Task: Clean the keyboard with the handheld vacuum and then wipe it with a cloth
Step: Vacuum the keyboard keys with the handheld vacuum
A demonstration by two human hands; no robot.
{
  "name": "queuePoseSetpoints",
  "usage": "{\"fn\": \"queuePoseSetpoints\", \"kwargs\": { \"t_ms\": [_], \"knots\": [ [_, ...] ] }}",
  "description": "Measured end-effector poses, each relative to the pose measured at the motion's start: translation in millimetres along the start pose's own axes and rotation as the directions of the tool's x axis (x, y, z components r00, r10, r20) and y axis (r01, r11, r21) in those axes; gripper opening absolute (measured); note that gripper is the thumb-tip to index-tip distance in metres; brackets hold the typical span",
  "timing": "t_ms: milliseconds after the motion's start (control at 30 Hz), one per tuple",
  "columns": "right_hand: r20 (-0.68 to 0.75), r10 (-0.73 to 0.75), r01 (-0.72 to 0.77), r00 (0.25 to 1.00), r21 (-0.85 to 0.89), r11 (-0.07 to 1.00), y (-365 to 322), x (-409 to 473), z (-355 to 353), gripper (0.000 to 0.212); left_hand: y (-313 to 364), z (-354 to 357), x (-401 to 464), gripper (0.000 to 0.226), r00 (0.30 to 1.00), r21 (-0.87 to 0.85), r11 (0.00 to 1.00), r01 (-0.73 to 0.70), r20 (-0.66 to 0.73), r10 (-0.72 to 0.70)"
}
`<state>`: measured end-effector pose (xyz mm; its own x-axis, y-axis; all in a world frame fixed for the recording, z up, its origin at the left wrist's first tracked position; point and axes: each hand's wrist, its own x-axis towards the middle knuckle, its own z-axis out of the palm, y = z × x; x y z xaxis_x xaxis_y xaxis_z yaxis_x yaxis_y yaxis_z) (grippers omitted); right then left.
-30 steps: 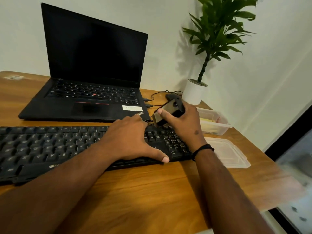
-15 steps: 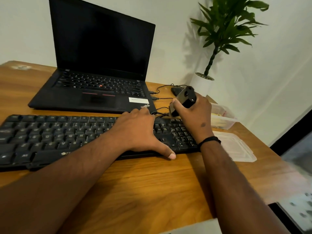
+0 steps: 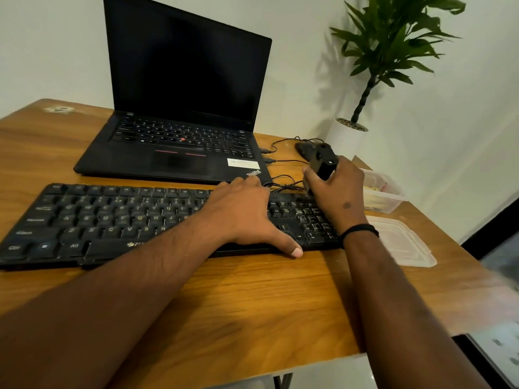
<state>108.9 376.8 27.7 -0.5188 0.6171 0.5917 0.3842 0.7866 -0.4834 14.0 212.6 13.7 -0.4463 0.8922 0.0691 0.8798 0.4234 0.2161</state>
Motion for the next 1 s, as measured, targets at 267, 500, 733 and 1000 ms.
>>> {"fn": "queuePoseSetpoints", "kwargs": {
  "t_ms": [267,500,733,1000],
  "knots": [
    [0.010,0.015,-0.015,1.000,0.019,1.000,5,2,2,0.026,1,0,1,0.127,1.000,-0.005,1.000,0.003,0.003,-0.003],
    [-0.025,0.079,-0.079,0.997,-0.017,0.997,16,5,-1,0.027,1,-1,0,0.126,1.000,-0.007,1.000,0.000,0.004,0.000],
    [0.008,0.093,-0.093,0.996,0.045,0.995,17,2,0,0.026,1,-1,0,0.129,1.000,-0.007,1.000,0.001,-0.003,-0.001],
    [0.073,0.223,-0.225,0.972,0.562,0.796,4,0,-2,0.032,1,-1,-1,0.128,1.000,-0.009,1.000,-0.002,-0.004,0.002]
  ]
}}
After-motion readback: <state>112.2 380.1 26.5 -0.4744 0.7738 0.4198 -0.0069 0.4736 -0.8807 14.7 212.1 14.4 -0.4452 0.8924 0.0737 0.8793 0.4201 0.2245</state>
